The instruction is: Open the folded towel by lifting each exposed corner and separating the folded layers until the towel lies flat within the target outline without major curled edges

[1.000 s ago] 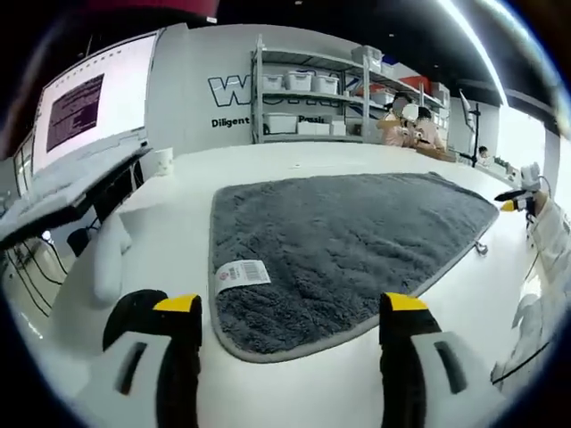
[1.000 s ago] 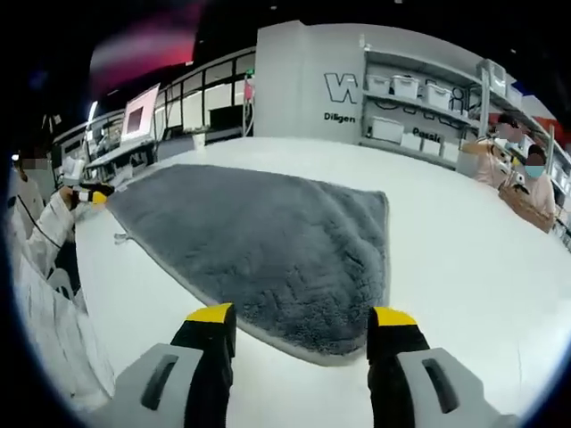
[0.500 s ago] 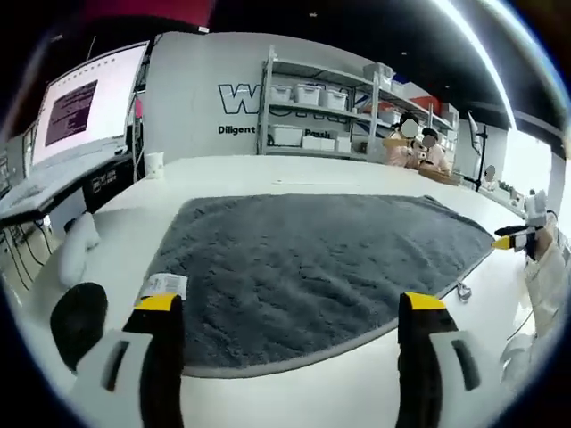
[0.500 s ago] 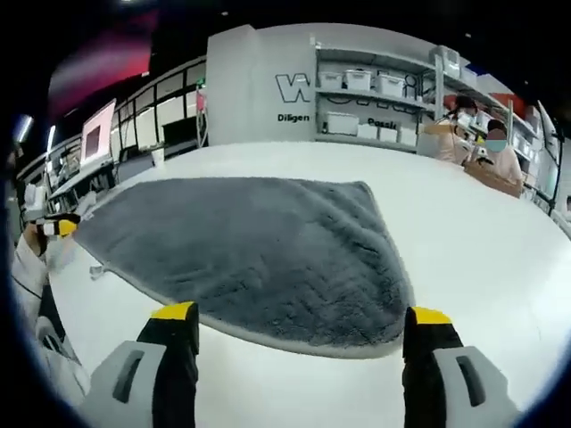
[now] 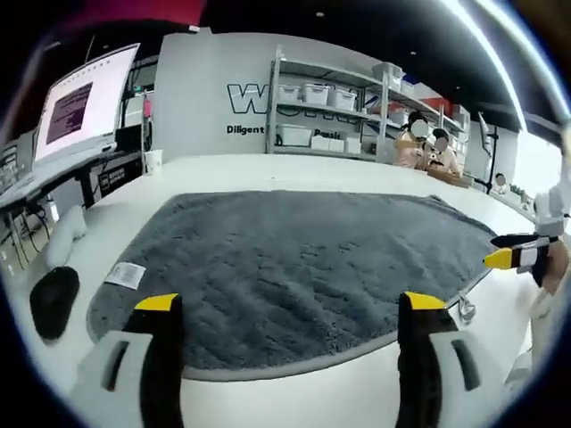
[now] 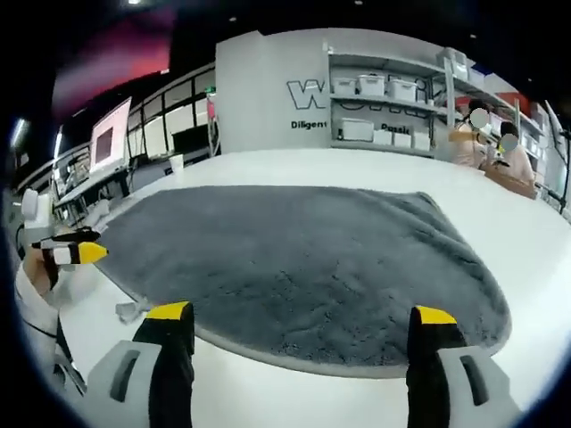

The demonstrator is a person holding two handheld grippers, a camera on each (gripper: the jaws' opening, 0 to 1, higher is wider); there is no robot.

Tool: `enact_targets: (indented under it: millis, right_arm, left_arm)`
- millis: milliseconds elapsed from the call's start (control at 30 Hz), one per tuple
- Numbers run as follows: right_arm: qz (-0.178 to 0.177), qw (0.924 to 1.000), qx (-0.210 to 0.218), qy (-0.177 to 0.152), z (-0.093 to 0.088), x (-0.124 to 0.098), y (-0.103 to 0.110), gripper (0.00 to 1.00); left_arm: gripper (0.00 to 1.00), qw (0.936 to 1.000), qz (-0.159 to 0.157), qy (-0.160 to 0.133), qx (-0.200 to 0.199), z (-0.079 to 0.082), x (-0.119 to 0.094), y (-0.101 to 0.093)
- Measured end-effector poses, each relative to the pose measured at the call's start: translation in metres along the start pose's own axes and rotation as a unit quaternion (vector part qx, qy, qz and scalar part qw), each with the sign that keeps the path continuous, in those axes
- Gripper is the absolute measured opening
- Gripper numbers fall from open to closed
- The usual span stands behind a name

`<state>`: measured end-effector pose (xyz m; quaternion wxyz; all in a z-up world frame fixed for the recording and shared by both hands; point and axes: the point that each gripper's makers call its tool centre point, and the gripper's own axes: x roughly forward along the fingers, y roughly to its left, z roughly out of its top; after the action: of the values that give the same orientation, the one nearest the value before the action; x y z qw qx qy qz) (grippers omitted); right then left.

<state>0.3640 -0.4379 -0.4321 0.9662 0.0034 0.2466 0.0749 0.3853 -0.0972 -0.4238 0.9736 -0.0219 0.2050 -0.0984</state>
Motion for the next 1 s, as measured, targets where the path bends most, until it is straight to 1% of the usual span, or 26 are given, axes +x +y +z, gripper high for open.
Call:
enact_targets:
  millis: [67,133,167,233,300,400,433,467,500,767,1000]
  right_arm:
    - [-0.008,0.9999,-0.006,-0.005,0.004,0.003,0.003,0.99]
    - [-0.006,0.9999,-0.005,-0.009,0.006,0.006,0.007,0.99]
    - [-0.004,0.9999,-0.006,-0.009,0.006,0.009,0.010,0.99]
    - [0.001,1.0000,-0.010,-0.001,0.002,0.013,0.015,0.99]
    - [0.000,0.9999,-0.015,0.006,-0.002,0.015,0.017,0.99]
    - [0.001,0.9998,-0.019,0.008,-0.004,0.015,0.018,0.99]
    - [0.000,0.9997,-0.020,0.014,-0.007,0.016,0.018,0.99]
    - [-0.007,0.9995,-0.023,0.020,-0.011,0.016,0.016,0.99]
    - [-0.010,0.9994,-0.026,0.019,-0.011,0.015,0.016,0.99]
    - [-0.001,0.9997,-0.025,-0.001,-0.010,0.013,0.016,0.99]
    - [-0.004,0.9993,-0.024,-0.029,-0.009,0.011,0.018,0.99]
  left_arm:
    - [0.99,0.9999,0.008,-0.007,-0.007,0.001,0.002,-0.001]
    - [0.99,0.9998,0.013,-0.011,-0.006,0.001,0.005,-0.003]
    - [0.99,0.9999,0.011,-0.006,-0.002,-0.002,0.008,-0.005]
    - [0.99,1.0000,0.007,0.004,-0.003,-0.007,0.010,-0.010]
    - [0.99,0.9998,0.014,0.011,0.005,-0.012,0.012,-0.011]
    - [0.99,0.9995,0.025,0.011,0.017,-0.013,0.012,-0.010]
    - [0.99,0.9993,0.029,0.011,0.022,-0.015,0.013,-0.010]
    - [0.99,0.9991,0.032,0.013,0.025,-0.017,0.013,-0.010]
    - [0.99,0.9989,0.035,0.008,0.030,-0.016,0.013,-0.010]
    - [0.99,0.9988,0.036,0.005,0.033,-0.016,0.013,-0.009]
    - [0.99,0.9988,0.037,-0.005,0.033,-0.016,0.013,-0.009]
